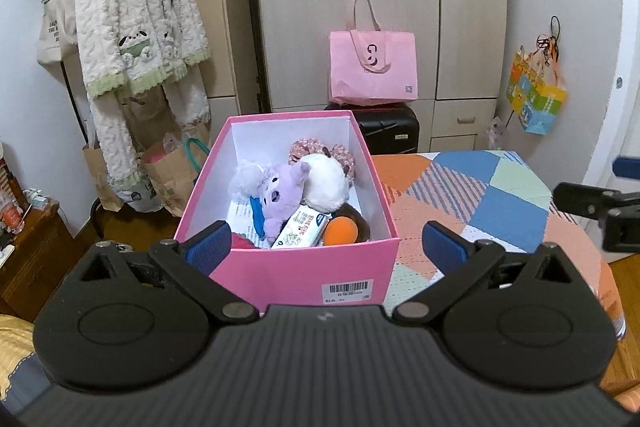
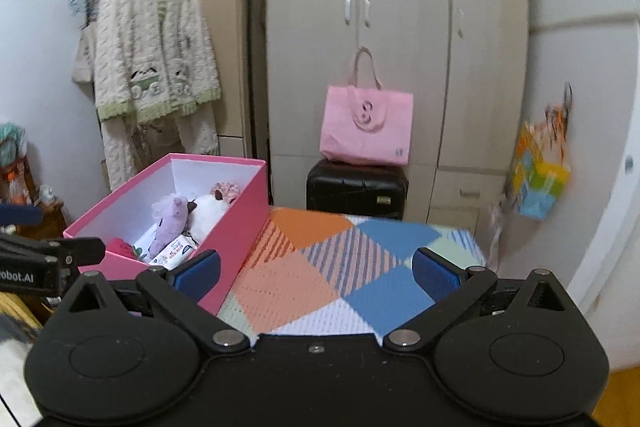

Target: Organize soft objects

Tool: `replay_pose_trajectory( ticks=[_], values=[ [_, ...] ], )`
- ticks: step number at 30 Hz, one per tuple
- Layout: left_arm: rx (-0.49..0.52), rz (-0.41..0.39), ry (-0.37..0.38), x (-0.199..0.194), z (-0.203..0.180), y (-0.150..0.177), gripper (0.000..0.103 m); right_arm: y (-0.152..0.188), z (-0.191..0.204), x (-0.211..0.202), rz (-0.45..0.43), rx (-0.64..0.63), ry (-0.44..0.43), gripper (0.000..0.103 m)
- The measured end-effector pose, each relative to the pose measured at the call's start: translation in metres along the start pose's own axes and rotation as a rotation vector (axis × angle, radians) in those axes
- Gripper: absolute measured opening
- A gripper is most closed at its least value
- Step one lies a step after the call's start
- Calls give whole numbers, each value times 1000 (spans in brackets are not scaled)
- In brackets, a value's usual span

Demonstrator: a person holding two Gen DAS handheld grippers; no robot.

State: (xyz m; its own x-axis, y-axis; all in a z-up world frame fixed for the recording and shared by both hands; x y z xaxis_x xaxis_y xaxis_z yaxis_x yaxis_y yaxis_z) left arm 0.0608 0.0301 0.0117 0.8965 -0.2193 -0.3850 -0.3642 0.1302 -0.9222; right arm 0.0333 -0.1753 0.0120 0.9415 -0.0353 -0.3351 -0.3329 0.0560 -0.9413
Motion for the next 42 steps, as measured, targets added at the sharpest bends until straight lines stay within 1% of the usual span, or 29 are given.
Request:
replay_pose_trajectory(
  ticks=[2, 4, 6, 11, 14, 19, 26, 29, 32, 36, 39, 42],
  values=[
    [-9, -3, -6, 1, 0, 2, 103, 4, -6, 2, 18, 46, -1, 103],
    [-12, 1, -17, 2, -1, 4, 103, 7, -8, 3, 33, 60, 7, 103],
    [-8, -1, -23, 3, -1, 6, 103, 10, -9, 1, 36, 57, 18, 103],
    [-8, -37, -62, -1, -5, 10, 103, 13, -7, -5, 38, 40, 36, 103],
    [-13, -35, -51, -2, -7, 12, 103, 15, -4, -10, 35, 29, 35, 103],
    [-4, -46, -60, -4, -12, 16, 103, 16, -3, -16, 25, 21, 47, 103],
    [6, -73, -54, -7, -18, 19, 103, 21, -1, -12, 35, -13, 87, 103],
    [2, -87, -46, -9, -19, 20, 103, 23, 0, -12, 35, -19, 91, 103],
    [9, -104, -59, -11, -19, 21, 103, 24, 0, -12, 27, -19, 95, 103],
    [7, -118, -78, -12, -16, 22, 103, 23, 1, -20, -13, -34, 105, 103],
    [3, -127, -81, -13, -14, 23, 103, 23, -2, -24, -38, -20, 99, 103],
    [3, -127, -76, -12, -15, 25, 103, 23, -2, -25, -47, -27, 115, 103]
  ],
)
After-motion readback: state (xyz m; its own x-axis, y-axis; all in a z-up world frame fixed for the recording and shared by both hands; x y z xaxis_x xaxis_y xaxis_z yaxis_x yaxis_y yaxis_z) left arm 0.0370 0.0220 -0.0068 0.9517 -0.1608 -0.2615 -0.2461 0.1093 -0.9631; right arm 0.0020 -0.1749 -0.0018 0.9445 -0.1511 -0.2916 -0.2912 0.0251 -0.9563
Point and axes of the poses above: each gripper's, at about its wrist camera, not at the fingertips, and x roughly the way its jaws point, z to its left, y to its underside, the point moved 2 cm from there along x, roughly the way its jaws point, and after that the axes turned 7 degrees about -z, right-handed, at the moved point
